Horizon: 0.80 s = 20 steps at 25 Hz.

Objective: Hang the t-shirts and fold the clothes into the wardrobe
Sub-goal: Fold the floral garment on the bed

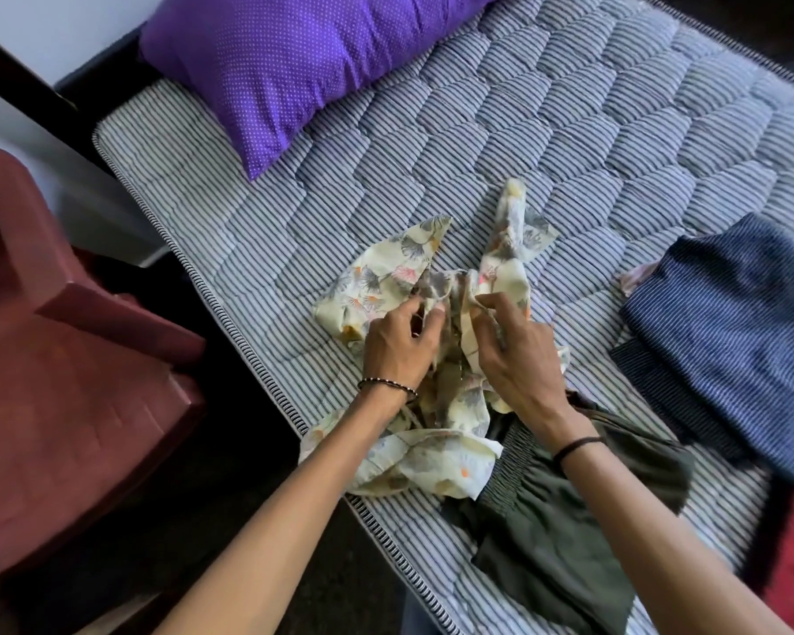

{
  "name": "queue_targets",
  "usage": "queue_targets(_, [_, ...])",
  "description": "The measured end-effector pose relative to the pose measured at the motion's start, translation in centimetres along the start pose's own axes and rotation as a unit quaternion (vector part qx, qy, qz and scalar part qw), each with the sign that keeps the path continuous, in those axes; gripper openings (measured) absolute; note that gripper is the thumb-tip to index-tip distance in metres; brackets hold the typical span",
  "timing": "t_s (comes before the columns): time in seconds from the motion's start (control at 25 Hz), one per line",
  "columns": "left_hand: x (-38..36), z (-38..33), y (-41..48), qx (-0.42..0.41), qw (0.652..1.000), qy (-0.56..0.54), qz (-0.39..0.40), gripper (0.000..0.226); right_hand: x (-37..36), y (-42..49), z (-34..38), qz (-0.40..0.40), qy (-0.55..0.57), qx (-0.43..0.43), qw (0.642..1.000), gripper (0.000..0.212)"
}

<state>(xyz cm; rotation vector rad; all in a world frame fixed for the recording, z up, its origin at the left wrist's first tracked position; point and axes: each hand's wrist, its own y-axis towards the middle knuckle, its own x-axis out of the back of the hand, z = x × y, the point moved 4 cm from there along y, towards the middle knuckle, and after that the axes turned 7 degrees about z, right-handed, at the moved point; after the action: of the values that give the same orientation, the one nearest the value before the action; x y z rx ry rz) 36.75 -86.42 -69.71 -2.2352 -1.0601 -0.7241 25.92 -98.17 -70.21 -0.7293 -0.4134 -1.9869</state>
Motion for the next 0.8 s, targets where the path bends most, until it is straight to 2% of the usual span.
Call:
queue_targets(0.16, [0.6,-0.6,-1.3,0.013,0.999,-0.023,0.023,0.031,-0.1,-1.7,2.7,0.052,0.005,0.065,0.996,0.035])
queue_targets(0.24, [1.2,-1.1,-1.7,0.032,0.998,-0.045,0.012,0.046,0.2,-2.1,3.2,0.069,-0.024,0.078,0.994,0.037])
queue_targets(0.32, [2.3,-1.6,-2.3,0.049,0.996,-0.073,0.010,0.054,0.8,-2.4,3.6,0.069,-0.061,0.081,0.992,0.036])
queue_targets(0.48, [4.3,-3.1,-3.3,0.080,0.989,-0.114,0.047,0.054,3.3,-2.7,6.0,0.048,-0.087,0.114,0.989,0.036])
queue_targets(0.68, [8.9,-7.9,-4.4,0.111,0.987,-0.086,0.081,0.059,7.7,-2.4,11.5,0.025,-0.131,0.175,0.975,0.039])
queue_targets(0.8, [11.2,-10.3,-4.9,0.127,0.980,-0.118,0.097,0.053,10.0,-2.1,14.4,0.018,-0.167,0.192,0.967,0.039])
